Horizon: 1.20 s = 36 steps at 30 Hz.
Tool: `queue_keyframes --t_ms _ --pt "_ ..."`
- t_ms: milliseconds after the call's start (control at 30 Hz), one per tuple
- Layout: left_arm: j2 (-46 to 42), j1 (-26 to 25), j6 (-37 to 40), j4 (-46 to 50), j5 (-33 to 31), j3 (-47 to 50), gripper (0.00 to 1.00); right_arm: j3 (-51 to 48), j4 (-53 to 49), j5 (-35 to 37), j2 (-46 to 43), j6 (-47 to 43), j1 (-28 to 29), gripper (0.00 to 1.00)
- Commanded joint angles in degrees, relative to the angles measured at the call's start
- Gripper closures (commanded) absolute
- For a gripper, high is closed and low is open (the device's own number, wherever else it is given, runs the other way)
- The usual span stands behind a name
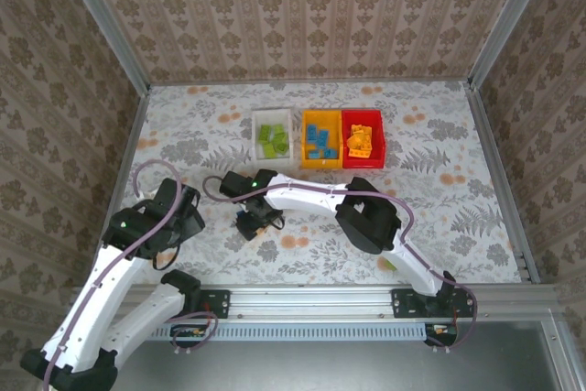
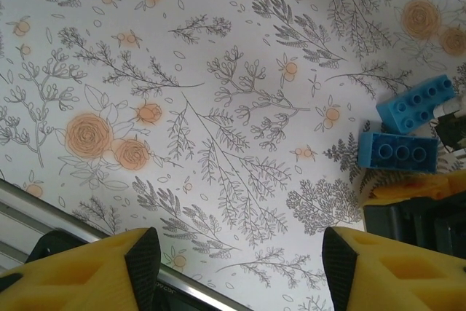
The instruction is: Sort the legos into containers by color
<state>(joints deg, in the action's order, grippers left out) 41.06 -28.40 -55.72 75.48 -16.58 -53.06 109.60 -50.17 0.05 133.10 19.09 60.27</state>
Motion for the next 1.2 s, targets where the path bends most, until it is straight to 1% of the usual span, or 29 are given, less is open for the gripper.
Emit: queue_keyframes --t_ms 0,100,133,200,300,367,433,533,667,767,833,1000,1167 --pt "-0.07 0.35 0.76 0.81 1.7 0.35 0.37 0.54 -2.56 1.73 -0.55 1.34 0.2 0.37" --pt "1.05 0.37 2.64 -2.02 3.44 0.32 0.38 -1.05 -2.49 3.37 -3.94 1.87 0.05 0.41" --pt "1.57 0.32 3.9 -4.12 4.94 0.35 0.38 -1.82 -2.65 4.15 -5.74 2.02 -0.21 0.42" --pt "2.71 0.23 6.76 -10.17 9.44 0.89 0.38 -3.53 -3.15 5.51 -10.05 2.69 -1.2 0.43" --pt "4.7 -1.32 8.64 -20.43 14.85 1.62 0.38 -7.58 -4.48 7.42 -17.86 3.68 -4.57 0.43" --pt "7.31 -3.56 9.54 -27.03 16.33 1.03 0.38 -11.52 -5.06 8.12 -23.56 3.86 -8.77 0.43" --pt "11.33 -5.88 10.96 -31.22 16.65 -0.75 0.38 -14.63 -5.62 8.12 -27.94 3.75 -14.23 0.43" --pt "19.12 -9.65 14.08 -35.04 16.64 -5.52 0.38 -16.74 -5.97 8.21 -31.11 1.98 -23.26 0.44" --pt "29.12 -14.39 19.76 -39.41 17.09 -13.25 0.38 -12.22 -6.66 8.46 -28.26 0.66 -33.45 0.44" --pt "36.11 -16.51 23.15 -40.07 17.45 -19.38 0.37 -4.37 -8.35 8.23 -22.49 1.81 -39.2 0.44" --pt "39.8 -17.1 24.21 -40.67 18.0 -22.43 0.37 1.3 -9.67 7.79 -18.01 2.89 -41.82 0.44" --pt "45.38 -17.43 24.78 -41.66 19.1 -26.57 0.37 15.8 -14.92 8.03 -6.0 4.64 -45.53 0.43" --pt "47.78 -17.56 25.33 -42.08 19.36 -28.26 0.37 24.16 -18.58 6.27 1.15 5.52 -47.62 0.4"
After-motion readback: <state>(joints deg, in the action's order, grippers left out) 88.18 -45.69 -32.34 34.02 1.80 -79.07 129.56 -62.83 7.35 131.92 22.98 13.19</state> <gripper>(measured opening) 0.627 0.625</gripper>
